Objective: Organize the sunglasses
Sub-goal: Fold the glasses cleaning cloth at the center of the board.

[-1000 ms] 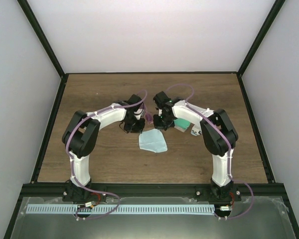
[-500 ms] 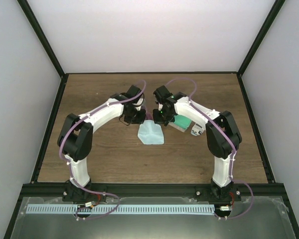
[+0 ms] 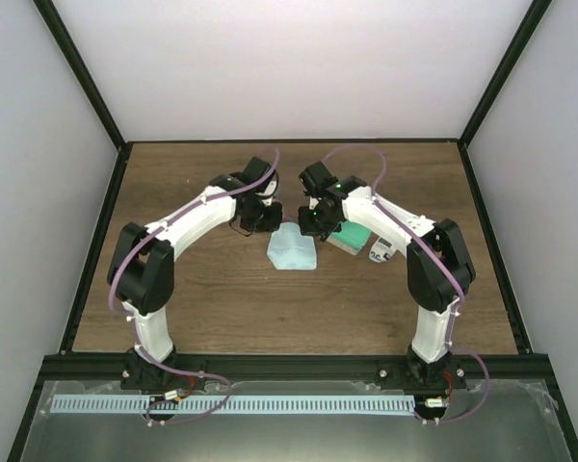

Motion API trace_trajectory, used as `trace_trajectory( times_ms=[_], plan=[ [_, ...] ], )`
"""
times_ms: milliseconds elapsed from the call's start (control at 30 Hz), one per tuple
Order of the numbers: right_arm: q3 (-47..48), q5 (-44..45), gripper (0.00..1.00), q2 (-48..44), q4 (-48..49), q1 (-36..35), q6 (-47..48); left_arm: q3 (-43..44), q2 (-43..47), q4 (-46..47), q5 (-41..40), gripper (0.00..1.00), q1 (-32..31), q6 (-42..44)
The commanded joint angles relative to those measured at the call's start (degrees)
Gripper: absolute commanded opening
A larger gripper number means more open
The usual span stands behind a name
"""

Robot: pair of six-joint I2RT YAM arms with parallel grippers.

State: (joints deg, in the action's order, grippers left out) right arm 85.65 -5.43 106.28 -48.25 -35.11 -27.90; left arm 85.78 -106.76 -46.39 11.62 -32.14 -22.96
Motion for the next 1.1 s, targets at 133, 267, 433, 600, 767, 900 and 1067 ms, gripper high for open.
trace_trajectory(
  times_ms=[133, 267, 433, 600, 767, 900, 1067],
  plan=[
    [-0.43, 1.14, 0.01, -1.26, 0.01, -0.24, 0.68, 0.42, 2.60, -1.04, -0.01, 0.04, -0.20, -1.43],
    [-0.43, 1.78, 0.01, -1.36, -0.15, 0.04, 0.95, 0.37, 2.46, -0.86, -0.42, 0.04, -0.20, -1.65],
    [-1.13, 1.04, 0.01, -1.22, 0.26, 0.09, 1.19, -1.41, 1.40, 0.06, -1.05, 0.04, -0.20, -0.83],
    [-1.62, -0.07, 0.01, -0.76, 0.98, 0.04, 1.11, -1.51, -0.43, 0.50, -1.85, 0.04, -0.20, -0.12],
    [-1.97, -1.16, 0.01, -0.15, 1.16, 0.00, 1.18, -1.84, -1.57, 0.91, -1.94, 0.04, -0.20, 0.10],
    [-2.86, -1.91, 0.01, 0.06, 1.88, -0.04, 0.92, -2.01, -2.50, 1.16, -2.17, 0.04, -0.20, 0.53],
    [-3.54, -2.58, 0.01, 0.65, 2.38, -0.17, 0.47, -1.63, -3.83, 1.39, -2.48, 0.04, -0.12, 1.12]
  ],
)
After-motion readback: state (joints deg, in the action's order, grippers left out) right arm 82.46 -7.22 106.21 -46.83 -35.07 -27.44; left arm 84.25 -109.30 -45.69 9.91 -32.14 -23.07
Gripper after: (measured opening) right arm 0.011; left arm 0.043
